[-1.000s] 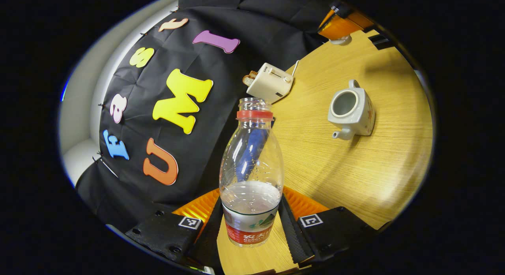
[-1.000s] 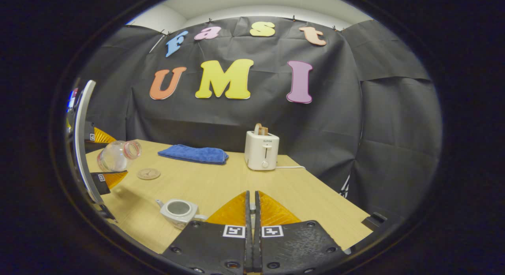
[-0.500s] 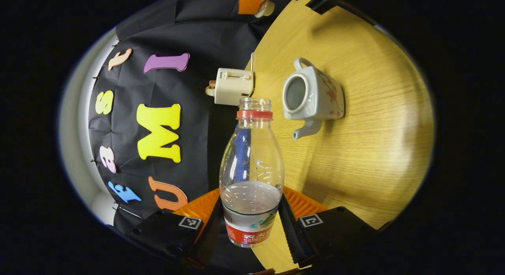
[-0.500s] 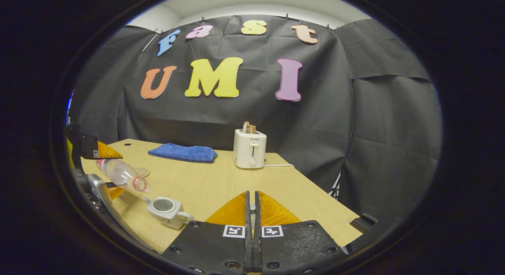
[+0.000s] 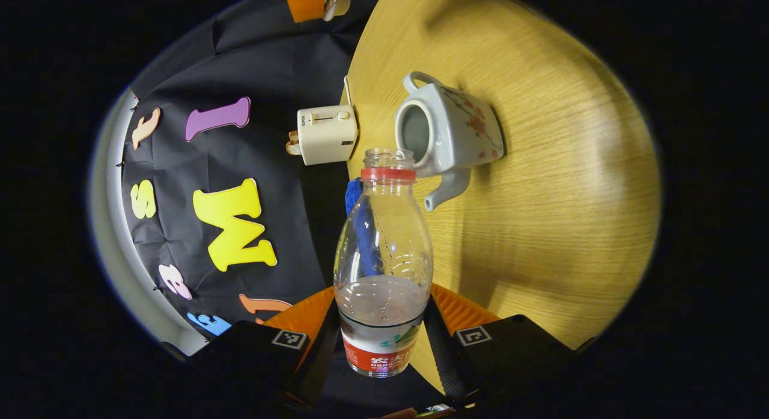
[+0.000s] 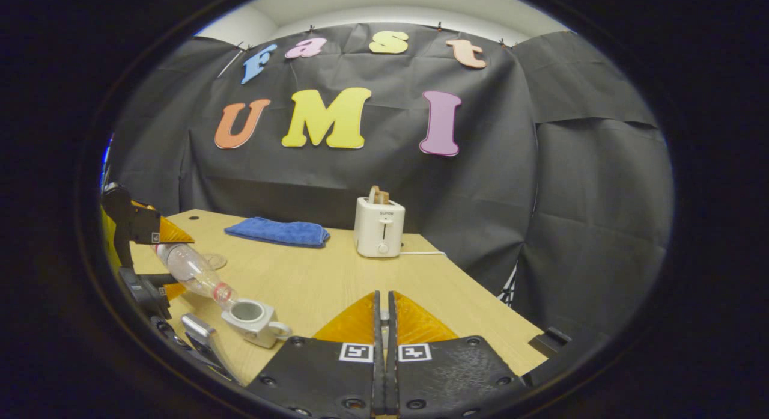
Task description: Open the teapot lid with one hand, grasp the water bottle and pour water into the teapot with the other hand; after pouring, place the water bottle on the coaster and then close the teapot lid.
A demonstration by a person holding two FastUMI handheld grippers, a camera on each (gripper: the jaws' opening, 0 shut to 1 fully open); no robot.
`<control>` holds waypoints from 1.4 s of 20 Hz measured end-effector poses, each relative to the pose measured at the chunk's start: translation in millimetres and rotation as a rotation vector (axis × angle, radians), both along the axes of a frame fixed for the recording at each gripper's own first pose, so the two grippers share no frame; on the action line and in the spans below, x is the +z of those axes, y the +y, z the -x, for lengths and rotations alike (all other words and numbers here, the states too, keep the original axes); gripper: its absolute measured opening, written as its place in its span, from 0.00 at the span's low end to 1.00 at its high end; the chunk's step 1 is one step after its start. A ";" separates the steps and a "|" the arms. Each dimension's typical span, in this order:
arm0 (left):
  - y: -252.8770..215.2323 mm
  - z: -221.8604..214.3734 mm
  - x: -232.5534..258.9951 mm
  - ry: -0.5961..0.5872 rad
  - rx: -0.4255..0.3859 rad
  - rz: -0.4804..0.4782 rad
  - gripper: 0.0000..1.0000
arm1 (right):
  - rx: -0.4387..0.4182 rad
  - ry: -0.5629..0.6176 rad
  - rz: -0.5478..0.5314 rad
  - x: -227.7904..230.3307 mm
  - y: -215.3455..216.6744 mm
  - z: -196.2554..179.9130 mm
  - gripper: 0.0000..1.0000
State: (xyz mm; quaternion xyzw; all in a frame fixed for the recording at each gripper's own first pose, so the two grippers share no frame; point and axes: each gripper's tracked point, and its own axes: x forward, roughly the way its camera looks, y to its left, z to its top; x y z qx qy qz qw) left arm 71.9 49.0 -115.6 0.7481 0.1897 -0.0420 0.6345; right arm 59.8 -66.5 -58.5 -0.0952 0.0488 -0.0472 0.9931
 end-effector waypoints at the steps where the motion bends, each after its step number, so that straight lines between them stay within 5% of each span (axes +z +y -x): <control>1: -0.6 -1.3 0.6 0.003 0.001 -0.014 0.75 | 0.000 -0.001 -0.002 0.0 -1.8 0.5 0.01; 19: -13.8 -8.6 26.2 0.014 0.008 -0.315 0.75 | 0.021 -0.008 -0.031 12.6 -1.1 10.2 0.00; 22: -20.3 -13.1 50.6 -0.032 -0.009 -0.435 0.75 | 0.037 0.004 -0.038 10.2 5.4 9.5 0.00; 28: -32.4 -18.5 50.9 -0.018 -0.022 -0.451 0.75 | 0.029 -0.016 -0.037 19.0 -2.1 12.1 0.00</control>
